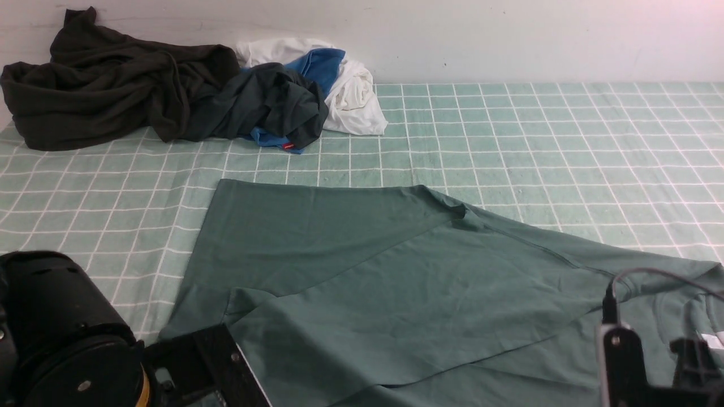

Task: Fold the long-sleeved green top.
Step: Use both arms simultaneously to clamp the lower edge of the clothing fabric, then use both arms to drag the lower edge of the fabric forward and fold it over the upper edge

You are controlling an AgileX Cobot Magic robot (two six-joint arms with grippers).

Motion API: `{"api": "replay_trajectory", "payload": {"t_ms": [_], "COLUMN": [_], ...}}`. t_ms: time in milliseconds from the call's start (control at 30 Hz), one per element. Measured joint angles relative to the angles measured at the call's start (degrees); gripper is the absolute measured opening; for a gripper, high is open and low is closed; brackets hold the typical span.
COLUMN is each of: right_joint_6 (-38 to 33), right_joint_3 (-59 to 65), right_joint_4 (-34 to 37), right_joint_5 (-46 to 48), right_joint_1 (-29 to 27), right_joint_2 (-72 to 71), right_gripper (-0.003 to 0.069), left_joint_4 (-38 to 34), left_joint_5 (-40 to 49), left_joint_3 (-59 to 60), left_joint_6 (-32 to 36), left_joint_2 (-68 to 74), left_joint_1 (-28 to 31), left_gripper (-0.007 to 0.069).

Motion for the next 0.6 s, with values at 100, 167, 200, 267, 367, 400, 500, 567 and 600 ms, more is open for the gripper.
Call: {"api": "replay_trajectory", "payload": {"t_ms": [100,167,200,267,367,400,500,567,600], "right_joint_6": [0.2,0.2,0.2,0.26,0.26,0.26,0.21,0.21,0.36], "right_joint_3": [-5.53,-11.3,-14.34,-18.62,-26.49,-26.95,-34.2,-38.47,-40.44], "right_joint_4": [-2.37,-3.31,-3.31,-2.91,-1.58,-1.49,-0.88,-0.78,-0.75], "right_joint_5": [1.77,1.75,0.78,-1.13,-3.87,-4.08,-5.08,-5.74,-6.21], "right_joint_1": [-0.71,-3.18,-5.1,-8.29,-13.31,-13.8,-16.77,-17.87,-18.36], "right_joint_2": [0.29,1.8,3.29,6.3,14.06,14.58,23.47,29.23,32.04], "right_gripper": [0.0004,0.0004,0.0004,0.0004,0.0004,0.0004,0.0004,0.0004,0.0004], "left_joint_4": [3.35,5.71,6.08,6.19,6.08,6.08,6.06,6.06,6.06], "left_joint_5": [1.47,1.96,1.96,1.91,0.49,0.39,-1.7,-2.89,-3.74], "left_joint_3": [-4.59,-11.08,-13.98,-18.65,-28.18,-28.18,-36.3,-40.39,-42.48], "left_joint_6": [-0.39,0.32,1.09,2.89,6.08,6.22,7.65,7.72,7.77], "left_joint_2": [0.08,1.1,2.05,4.57,11.44,11.91,20.55,25.44,28.11], "left_joint_1": [1.13,3.94,5.7,9.07,14.83,14.83,19.45,21.4,22.35], "left_gripper": [0.0007,0.0013,0.0017,0.0017,0.0017,0.0017,0.0017,0.0017,0.0017]}}
